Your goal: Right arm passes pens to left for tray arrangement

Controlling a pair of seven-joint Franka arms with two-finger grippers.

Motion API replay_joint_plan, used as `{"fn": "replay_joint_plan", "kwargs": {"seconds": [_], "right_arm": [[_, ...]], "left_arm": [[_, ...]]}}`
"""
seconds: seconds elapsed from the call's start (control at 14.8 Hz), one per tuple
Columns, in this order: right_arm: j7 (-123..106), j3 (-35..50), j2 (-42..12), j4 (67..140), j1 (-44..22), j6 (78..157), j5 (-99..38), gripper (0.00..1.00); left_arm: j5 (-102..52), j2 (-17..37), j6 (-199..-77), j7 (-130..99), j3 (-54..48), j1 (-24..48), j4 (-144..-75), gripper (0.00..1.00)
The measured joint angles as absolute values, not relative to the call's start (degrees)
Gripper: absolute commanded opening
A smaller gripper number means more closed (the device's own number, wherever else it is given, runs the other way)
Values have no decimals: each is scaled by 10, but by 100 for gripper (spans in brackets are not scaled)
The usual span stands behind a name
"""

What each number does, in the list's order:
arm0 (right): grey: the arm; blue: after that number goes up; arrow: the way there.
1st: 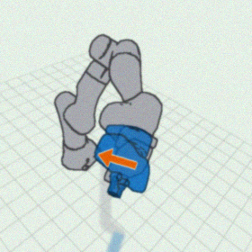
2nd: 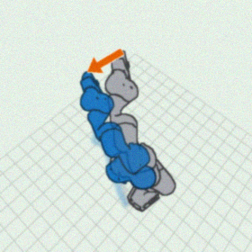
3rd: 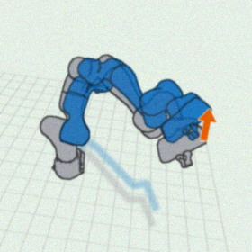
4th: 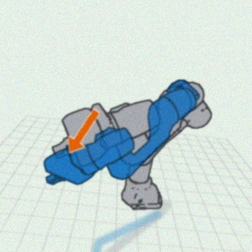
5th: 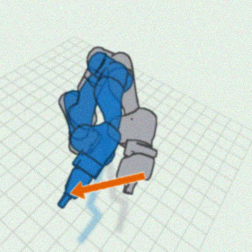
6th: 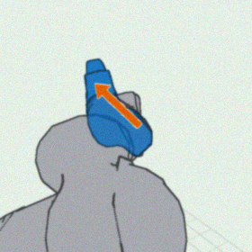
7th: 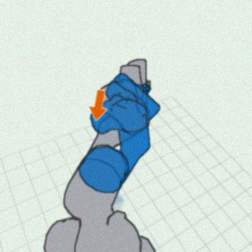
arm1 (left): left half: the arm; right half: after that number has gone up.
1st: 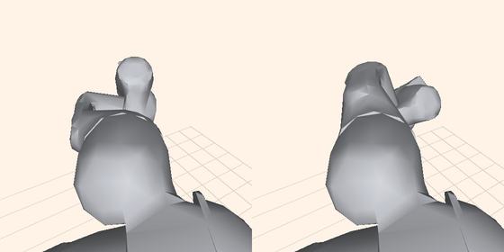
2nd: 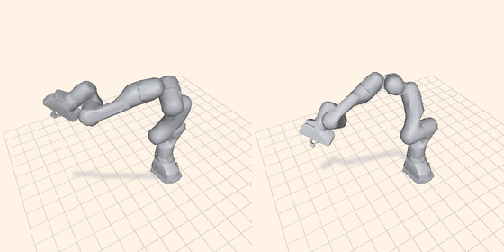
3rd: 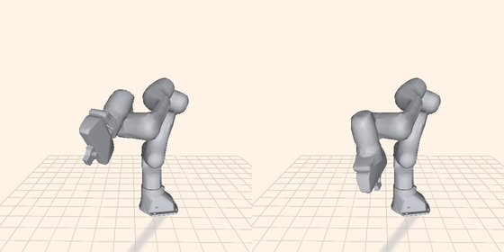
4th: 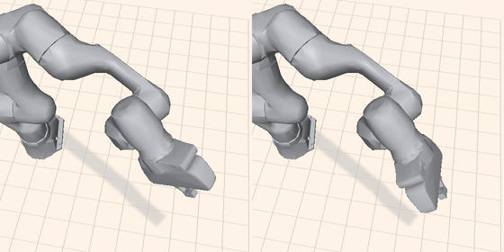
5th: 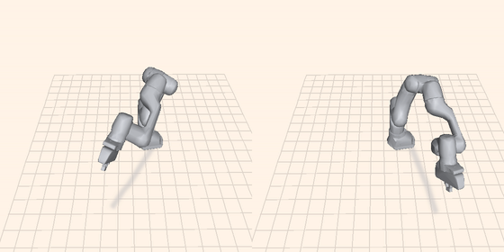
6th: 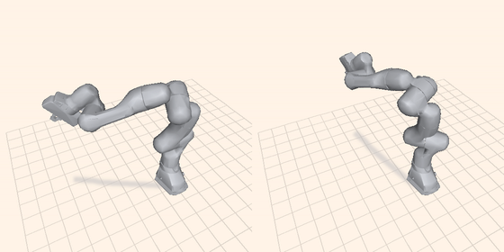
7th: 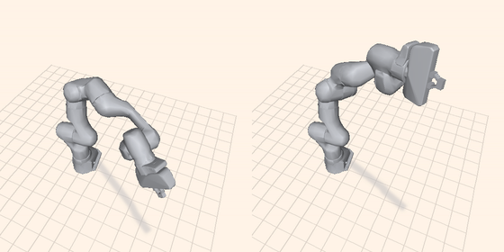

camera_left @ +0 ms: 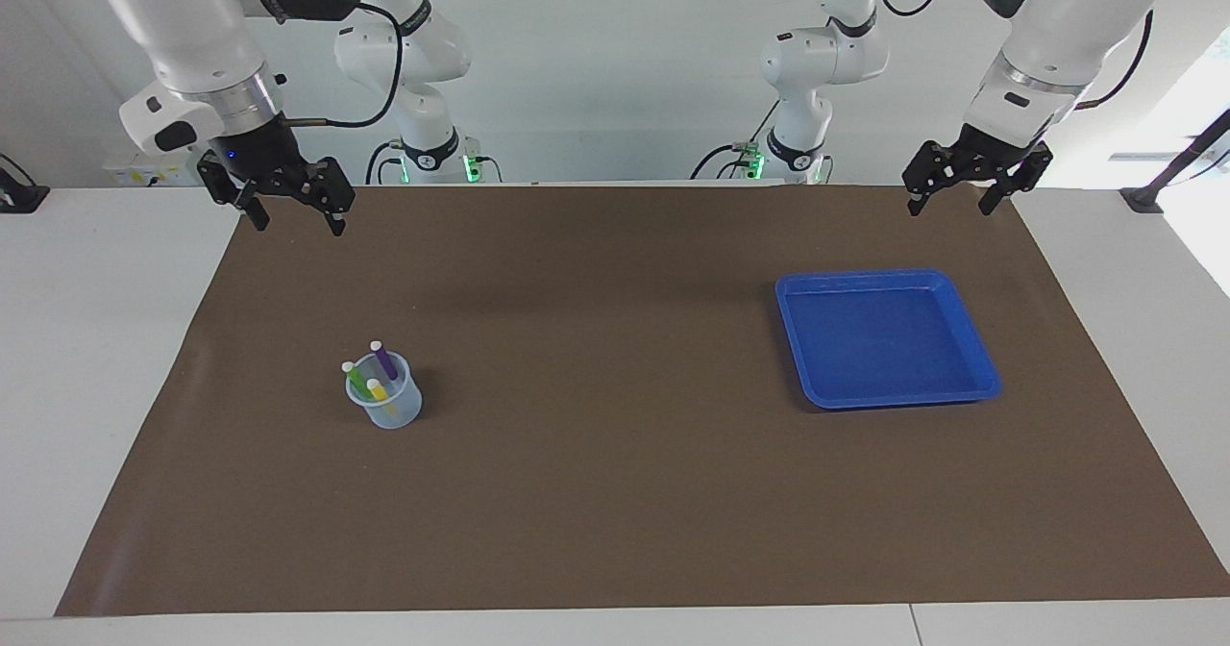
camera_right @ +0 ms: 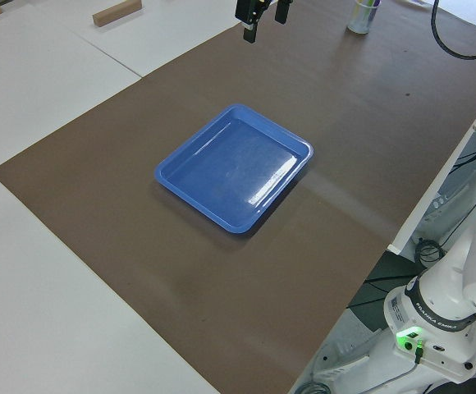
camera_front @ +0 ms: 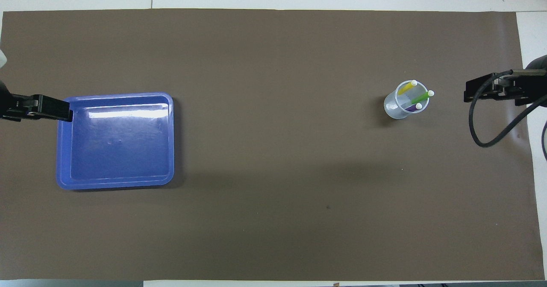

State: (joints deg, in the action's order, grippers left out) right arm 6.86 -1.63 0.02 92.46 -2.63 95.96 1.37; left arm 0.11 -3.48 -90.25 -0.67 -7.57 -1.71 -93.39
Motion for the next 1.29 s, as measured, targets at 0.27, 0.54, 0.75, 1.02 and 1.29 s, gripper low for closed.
{"fn": "replay_joint_plan", "kwargs": {"seconds": [0.27,0.54,0.75,1.02,1.29], "right_arm": [[83,-15,10,1035,-26,1076,14,100],[128,-12,-15,1079,-27,1144,14,99],[161,-8,-35,1108,-29,1202,14,95],[170,-3,-57,1139,-30,1262,14,84],[171,-3,-62,1175,-32,1322,14,76]], "left_arm": [[1,-35,-902,-7,-75,-17,-934,100],[1,-35,-902,-7,-75,-17,-934,100],[1,-35,-903,-7,-75,-17,-934,100],[1,-35,-903,-7,-75,-18,-934,100],[1,-35,-903,-7,-75,-18,-934,100]]}}
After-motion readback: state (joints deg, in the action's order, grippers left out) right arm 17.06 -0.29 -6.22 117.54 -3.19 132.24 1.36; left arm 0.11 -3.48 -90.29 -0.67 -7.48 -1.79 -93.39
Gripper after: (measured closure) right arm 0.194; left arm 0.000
